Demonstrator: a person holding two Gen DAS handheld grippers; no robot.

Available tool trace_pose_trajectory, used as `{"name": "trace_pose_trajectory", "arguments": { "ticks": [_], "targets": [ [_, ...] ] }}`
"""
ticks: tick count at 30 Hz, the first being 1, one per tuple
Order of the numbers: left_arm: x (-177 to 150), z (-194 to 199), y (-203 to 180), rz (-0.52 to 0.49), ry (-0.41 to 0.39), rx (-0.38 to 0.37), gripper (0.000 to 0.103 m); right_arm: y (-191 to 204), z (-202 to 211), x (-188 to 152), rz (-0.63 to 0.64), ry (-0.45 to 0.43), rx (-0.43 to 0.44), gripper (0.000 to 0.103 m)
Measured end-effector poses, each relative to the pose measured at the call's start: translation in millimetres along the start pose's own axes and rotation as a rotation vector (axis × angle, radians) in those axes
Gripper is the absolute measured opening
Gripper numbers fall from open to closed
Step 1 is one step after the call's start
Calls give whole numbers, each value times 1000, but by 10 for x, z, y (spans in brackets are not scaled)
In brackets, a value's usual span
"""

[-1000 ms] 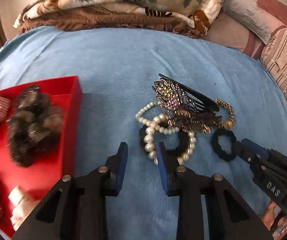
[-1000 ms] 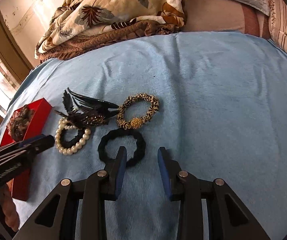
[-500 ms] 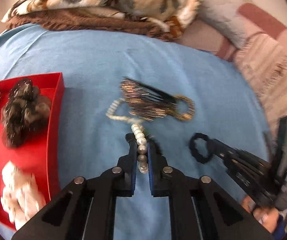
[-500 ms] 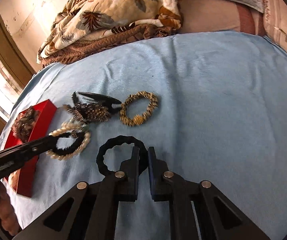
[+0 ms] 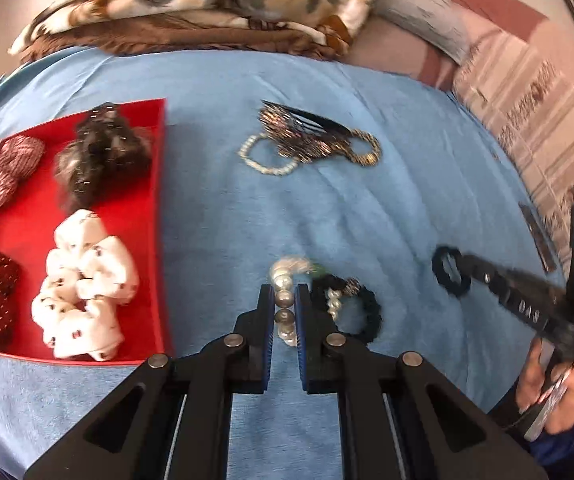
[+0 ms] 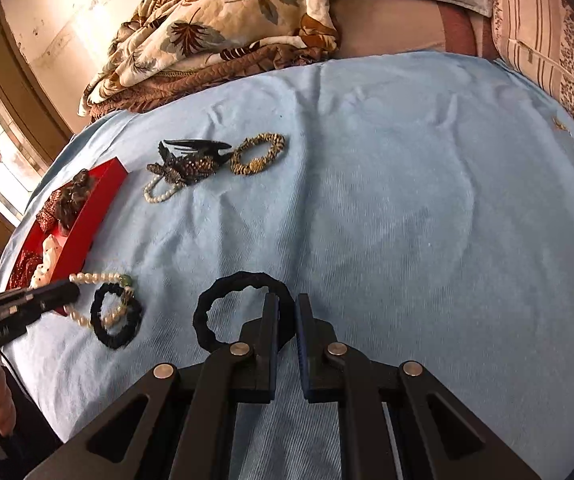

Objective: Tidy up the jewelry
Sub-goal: 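Grasp the pearl bracelet with the left tool while the right tool grasps a black hair tie, then carry the pearl bracelet into the tray and release it with the left tool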

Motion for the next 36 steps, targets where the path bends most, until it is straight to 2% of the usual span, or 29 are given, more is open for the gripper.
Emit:
{"name": "trace_pose_trajectory", "arguments": {
  "ticks": [4,8,12,17,20,23,25,26,28,30,32,34,35,36],
  "targets": [
    [32,-26,64,7,3,23,10,74,10,-39,20,-3,-9,9],
    [72,-187,84,-6,17,78,10,119,-27,-70,35,1,-21,9],
    [50,-335,96,-13,39,81,10,116,-43,-84,30,3,-17,9],
    [76,-375,8,-72,20,102,15,122,-93,-104,23,9,-12,9],
    [130,-446,-108,-154,28,128,16,110,-111,-105,18,12,-6,9],
    [198,-524,-179,-252,32,169,24,98,-112,-101,15,13,0,9],
    [229,-578,-166,-287,60,175,37,93,-113,-101,17,14,3,10],
    [232,-623,-131,-292,90,167,43,85,-109,-100,17,14,5,10],
    [246,-618,-54,-284,89,124,45,73,-116,-102,13,15,11,11],
    [234,-604,-36,-300,92,95,45,63,-125,-104,8,14,16,11],
    [211,-600,-51,-318,93,100,44,60,-134,-105,6,13,17,11],
    [200,-584,-81,-321,83,93,31,66,-142,-103,6,12,14,11],
    [189,-583,-106,-325,87,83,10,71,-143,-100,10,11,11,10],
    [182,-578,-130,-321,87,79,9,77,-141,-96,13,10,8,10]
  ]
}}
Point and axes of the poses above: each gripper's, at about its wrist camera, not at the fingertips, and z roughly against the way its jaws point, y to its left, x to its top, the point moved 2 cm from there along -z, roughly the way its jaws point, and after that the axes turned 2 degrees about x, right-handed, at the moved point
